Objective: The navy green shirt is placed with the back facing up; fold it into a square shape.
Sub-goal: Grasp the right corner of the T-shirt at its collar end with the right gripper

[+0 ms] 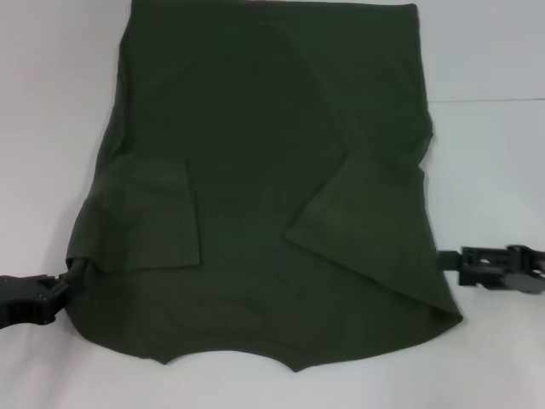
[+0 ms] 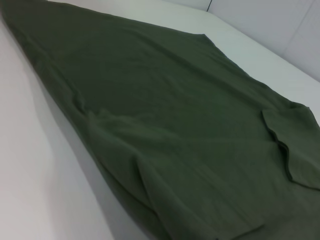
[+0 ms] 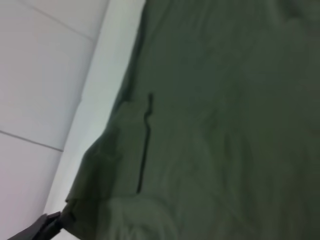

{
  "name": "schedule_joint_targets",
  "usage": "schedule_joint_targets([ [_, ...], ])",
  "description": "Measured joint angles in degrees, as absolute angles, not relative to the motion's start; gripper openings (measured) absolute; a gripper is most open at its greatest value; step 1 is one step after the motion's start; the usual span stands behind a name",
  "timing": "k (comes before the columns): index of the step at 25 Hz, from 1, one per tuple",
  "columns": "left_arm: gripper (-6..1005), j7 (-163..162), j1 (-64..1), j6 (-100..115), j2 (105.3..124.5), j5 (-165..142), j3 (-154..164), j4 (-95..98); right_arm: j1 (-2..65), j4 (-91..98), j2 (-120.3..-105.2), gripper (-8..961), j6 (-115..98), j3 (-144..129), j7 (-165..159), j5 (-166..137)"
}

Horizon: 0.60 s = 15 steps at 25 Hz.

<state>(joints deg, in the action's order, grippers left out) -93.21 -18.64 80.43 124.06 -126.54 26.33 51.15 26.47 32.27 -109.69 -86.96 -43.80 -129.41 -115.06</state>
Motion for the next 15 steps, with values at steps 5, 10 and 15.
schedule_joint_targets([
  [5, 49, -93.3, -18.6, 80.0, 124.03, -126.5, 26.4, 51.1, 24.1, 32.1, -109.16, 911, -86.7, -43.3, -130.0, -115.9],
  [10, 49, -93.3, -18.6, 79.8, 124.01, -126.5, 26.4, 51.1, 23.7, 31.8, -109.57, 911, -86.3, -41.5, -130.0, -119.0],
  [15, 50, -93.3, -18.7, 79.7, 124.01, -126.5, 26.4, 51.1, 24.5, 30.6, -109.96, 912, -85.1, -42.0, -129.9, -120.2],
])
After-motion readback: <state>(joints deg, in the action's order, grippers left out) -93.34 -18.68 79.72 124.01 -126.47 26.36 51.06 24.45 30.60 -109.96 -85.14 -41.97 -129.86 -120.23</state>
